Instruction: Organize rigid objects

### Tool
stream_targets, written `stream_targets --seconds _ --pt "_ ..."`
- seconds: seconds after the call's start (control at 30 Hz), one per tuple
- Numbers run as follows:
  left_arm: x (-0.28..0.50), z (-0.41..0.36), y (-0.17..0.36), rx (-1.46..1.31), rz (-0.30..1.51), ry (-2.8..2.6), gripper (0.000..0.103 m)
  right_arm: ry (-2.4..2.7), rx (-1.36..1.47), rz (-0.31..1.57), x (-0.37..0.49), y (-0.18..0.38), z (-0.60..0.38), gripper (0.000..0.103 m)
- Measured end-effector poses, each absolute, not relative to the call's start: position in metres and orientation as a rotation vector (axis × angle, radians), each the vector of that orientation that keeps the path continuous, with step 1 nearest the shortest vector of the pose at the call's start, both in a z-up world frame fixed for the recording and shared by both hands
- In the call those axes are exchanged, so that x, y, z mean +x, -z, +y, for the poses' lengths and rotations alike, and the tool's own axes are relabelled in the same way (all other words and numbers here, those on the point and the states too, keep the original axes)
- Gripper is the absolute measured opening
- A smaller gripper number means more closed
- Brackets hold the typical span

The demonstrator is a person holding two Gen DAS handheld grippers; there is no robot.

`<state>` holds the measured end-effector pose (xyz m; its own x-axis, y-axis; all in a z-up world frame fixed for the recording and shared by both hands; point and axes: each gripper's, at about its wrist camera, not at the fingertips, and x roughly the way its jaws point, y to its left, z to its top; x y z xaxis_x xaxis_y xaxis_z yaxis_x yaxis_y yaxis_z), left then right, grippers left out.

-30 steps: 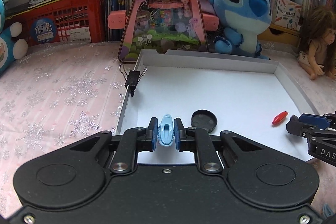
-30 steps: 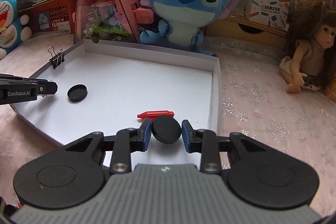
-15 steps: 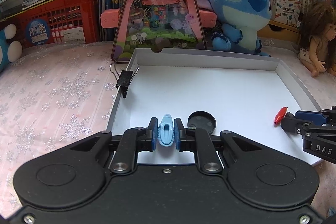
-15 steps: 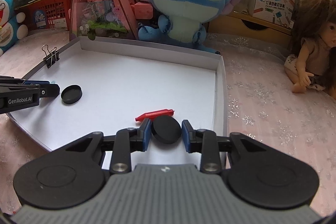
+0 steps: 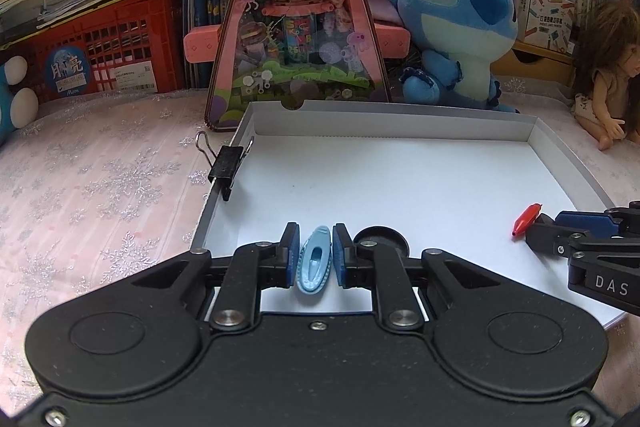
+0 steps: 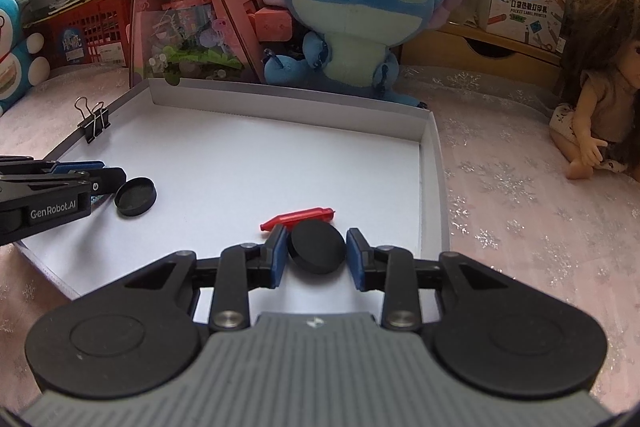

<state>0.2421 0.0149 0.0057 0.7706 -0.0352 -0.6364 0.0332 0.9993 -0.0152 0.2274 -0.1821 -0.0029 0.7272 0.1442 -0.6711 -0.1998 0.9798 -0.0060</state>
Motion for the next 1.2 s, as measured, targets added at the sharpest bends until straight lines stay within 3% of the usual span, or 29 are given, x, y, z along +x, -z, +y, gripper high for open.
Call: stream_targets --seconds 0.3,0.33,0.47,0.6,0.77,1.2 --pt "0.239 0.016 -0.007 -0.012 0.693 0.045 0.021 -0.188 -0.058 0.718 0.224 0.001 -0.185 0.043" --pt "0.239 0.016 -0.007 -0.013 0.693 0.047 0.023 -0.19 -0.061 0.714 0.223 0.0 -0.185 0.054" --pt "0.232 0.016 -0.011 -0.006 0.678 0.038 0.04 -0.194 -0.07 0.693 0.218 -0.006 -0.185 0.057" --pt "0.222 0.017 -0.019 0.004 0.656 0.049 0.046 -0.205 -0.073 0.675 0.211 -0.012 -0.186 0.061" --pt "0.199 0.018 -0.031 0.018 0.625 0.059 0.063 -0.224 -0.095 0.636 0.195 -0.019 -0.185 0.069" --pt "0.121 0.02 -0.04 -0.027 0.584 0.13 0.073 -0.272 -0.069 0.564 0.14 -0.027 -0.196 0.079"
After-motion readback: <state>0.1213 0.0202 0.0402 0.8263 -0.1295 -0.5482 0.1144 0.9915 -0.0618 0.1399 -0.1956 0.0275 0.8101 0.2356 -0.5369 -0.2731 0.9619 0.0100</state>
